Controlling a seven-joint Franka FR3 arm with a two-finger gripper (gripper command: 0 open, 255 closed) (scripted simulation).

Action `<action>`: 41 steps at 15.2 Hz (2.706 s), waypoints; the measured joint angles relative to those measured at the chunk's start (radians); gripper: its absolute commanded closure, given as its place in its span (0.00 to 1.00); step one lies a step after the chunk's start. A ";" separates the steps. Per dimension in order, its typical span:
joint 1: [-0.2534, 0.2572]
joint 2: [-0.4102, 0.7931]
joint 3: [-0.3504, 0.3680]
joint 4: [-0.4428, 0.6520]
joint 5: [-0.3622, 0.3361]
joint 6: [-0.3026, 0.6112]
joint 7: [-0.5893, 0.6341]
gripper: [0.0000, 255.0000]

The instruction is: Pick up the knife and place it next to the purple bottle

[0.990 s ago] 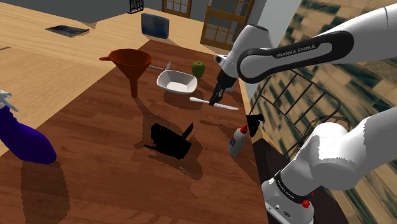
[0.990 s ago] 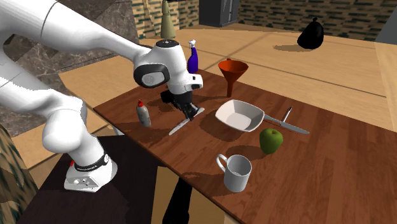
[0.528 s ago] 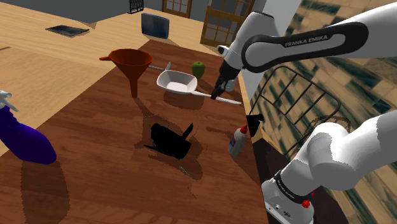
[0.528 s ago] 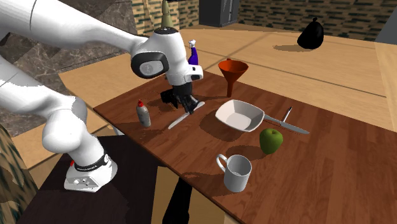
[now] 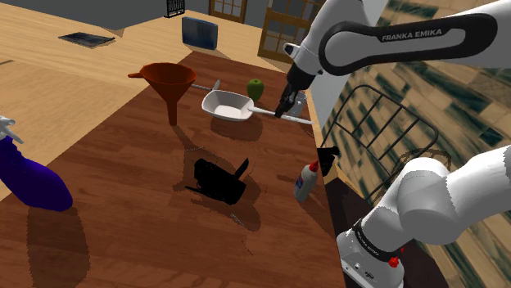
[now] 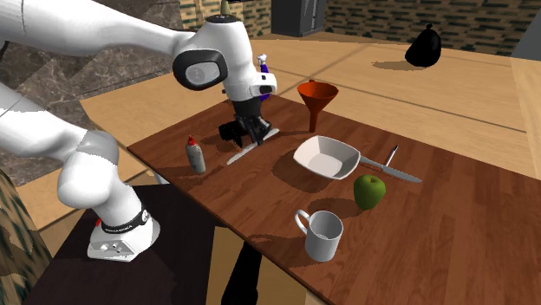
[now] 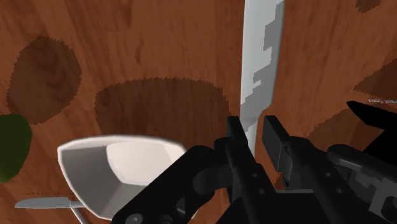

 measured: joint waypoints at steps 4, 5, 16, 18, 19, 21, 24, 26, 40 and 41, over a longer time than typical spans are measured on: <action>0.000 -0.012 0.003 0.046 -0.001 -0.058 0.004 1.00; -0.001 -0.013 0.002 0.058 -0.002 -0.072 0.004 1.00; 0.000 -0.028 0.007 0.194 -0.003 -0.223 0.012 1.00; 0.001 -0.027 0.009 0.222 -0.003 -0.249 0.015 1.00; 0.001 -0.026 0.009 0.237 -0.003 -0.263 0.015 1.00; 0.002 -0.024 0.011 0.263 -0.002 -0.287 0.018 1.00; 0.002 -0.021 0.011 0.305 -0.002 -0.326 0.019 1.00; 0.003 -0.013 0.011 0.340 -0.001 -0.353 0.019 1.00; 0.055 0.048 0.145 0.458 0.026 -0.404 0.192 1.00; 0.062 0.056 0.162 0.473 0.028 -0.410 0.216 1.00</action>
